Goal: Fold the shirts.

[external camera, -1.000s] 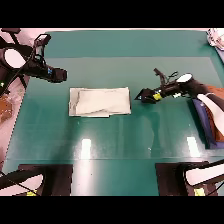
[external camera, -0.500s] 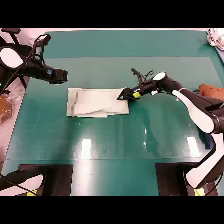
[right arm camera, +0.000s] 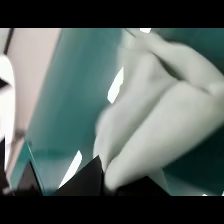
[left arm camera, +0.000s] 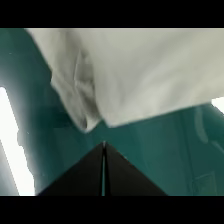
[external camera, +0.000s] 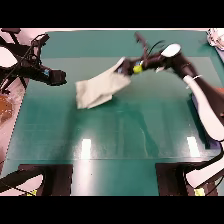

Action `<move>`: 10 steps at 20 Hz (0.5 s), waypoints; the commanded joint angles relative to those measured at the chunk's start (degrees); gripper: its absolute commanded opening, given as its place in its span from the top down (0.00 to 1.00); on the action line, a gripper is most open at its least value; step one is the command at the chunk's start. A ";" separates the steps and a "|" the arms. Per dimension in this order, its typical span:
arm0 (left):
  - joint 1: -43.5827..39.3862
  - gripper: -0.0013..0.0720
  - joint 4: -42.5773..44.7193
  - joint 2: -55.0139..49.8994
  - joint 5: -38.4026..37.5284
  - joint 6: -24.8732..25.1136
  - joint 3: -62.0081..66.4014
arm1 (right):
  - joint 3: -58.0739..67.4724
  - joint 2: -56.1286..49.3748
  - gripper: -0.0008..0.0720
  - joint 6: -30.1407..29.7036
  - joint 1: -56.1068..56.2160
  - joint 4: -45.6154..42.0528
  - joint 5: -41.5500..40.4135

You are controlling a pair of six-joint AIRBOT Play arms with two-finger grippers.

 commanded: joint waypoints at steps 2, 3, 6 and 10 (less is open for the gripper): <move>-0.02 0.95 -5.38 0.20 -3.58 -0.02 0.04 | 12.24 3.82 0.97 11.13 -9.46 0.07 -5.77; 0.00 0.95 -6.64 0.20 -4.24 -0.02 0.04 | 14.95 3.78 0.97 13.07 -12.68 0.07 -7.19; -0.02 0.95 -9.77 0.20 -6.64 -0.07 0.04 | 19.41 3.78 0.97 16.37 -22.97 0.22 -13.90; -0.02 0.95 -12.31 0.22 -9.55 -1.33 0.04 | 16.96 4.02 0.97 23.15 -38.75 0.33 -14.69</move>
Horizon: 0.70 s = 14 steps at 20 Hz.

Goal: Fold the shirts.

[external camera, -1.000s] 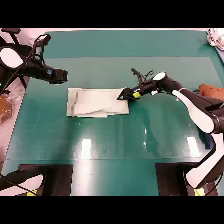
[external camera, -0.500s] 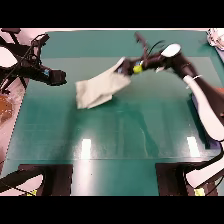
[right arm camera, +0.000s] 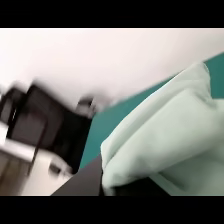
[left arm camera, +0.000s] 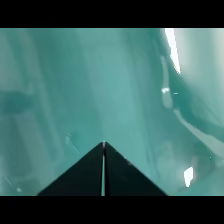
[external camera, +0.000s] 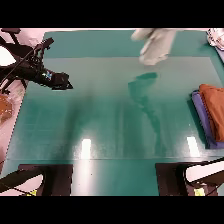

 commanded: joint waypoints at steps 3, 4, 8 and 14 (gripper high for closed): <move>0.02 0.95 -3.43 0.04 -2.82 -1.38 0.04 | -3.19 0.33 0.97 6.23 -21.03 -0.44 6.80; 0.02 0.95 -4.02 0.04 -2.78 -1.38 0.04 | -3.78 0.35 0.97 6.21 -24.13 -0.74 10.10; 0.02 0.95 -4.74 0.04 -2.60 -1.38 0.04 | -4.39 0.72 0.97 12.00 -32.39 -11.19 26.58; 0.02 0.95 -4.76 0.04 -2.54 -1.25 0.04 | -4.39 8.96 0.97 24.13 -35.32 -36.81 42.71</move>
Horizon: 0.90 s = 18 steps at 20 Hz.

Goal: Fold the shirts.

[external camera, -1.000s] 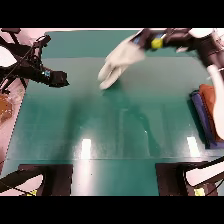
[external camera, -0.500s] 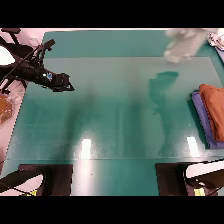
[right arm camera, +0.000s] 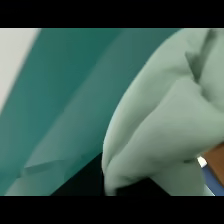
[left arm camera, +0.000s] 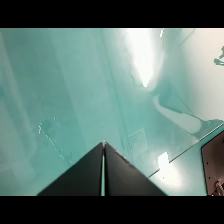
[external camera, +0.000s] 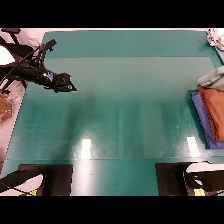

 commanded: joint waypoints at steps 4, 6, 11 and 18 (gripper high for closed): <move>0.02 0.95 -0.26 0.02 -0.22 0.46 0.04 | -0.11 7.76 0.97 7.39 -1.09 -24.57 17.97; 0.02 0.95 -0.33 0.02 -0.63 0.48 0.04 | -1.14 9.38 0.97 6.84 -1.09 -27.10 19.32; 0.02 0.95 -0.37 0.02 -1.53 0.44 0.04 | -15.87 14.23 0.97 5.86 -1.33 -34.95 18.27; -0.15 0.95 -0.48 0.02 -2.08 0.42 0.04 | -32.28 15.23 0.97 6.01 -4.94 -38.91 9.81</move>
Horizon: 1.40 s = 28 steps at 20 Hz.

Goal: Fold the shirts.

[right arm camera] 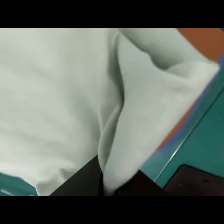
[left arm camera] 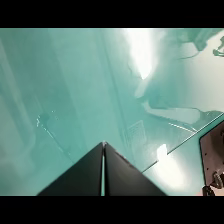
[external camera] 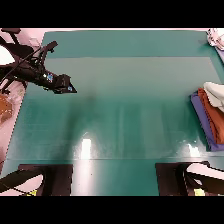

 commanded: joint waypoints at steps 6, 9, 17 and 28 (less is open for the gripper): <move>-0.02 0.95 -0.31 0.02 0.81 -0.22 0.04 | -9.35 0.39 0.96 0.15 -3.65 -1.99 -5.53; -0.02 0.95 -0.96 0.02 0.92 -0.13 0.04 | -7.85 0.39 0.04 0.17 -3.61 -2.16 -5.25; -0.02 0.95 -5.86 0.09 3.39 3.91 0.09 | 13.68 1.88 0.89 -9.44 0.63 12.24 -7.43; -0.02 0.95 -14.73 0.09 2.54 15.08 15.74 | 24.46 -3.82 0.97 -30.82 57.13 31.39 -5.03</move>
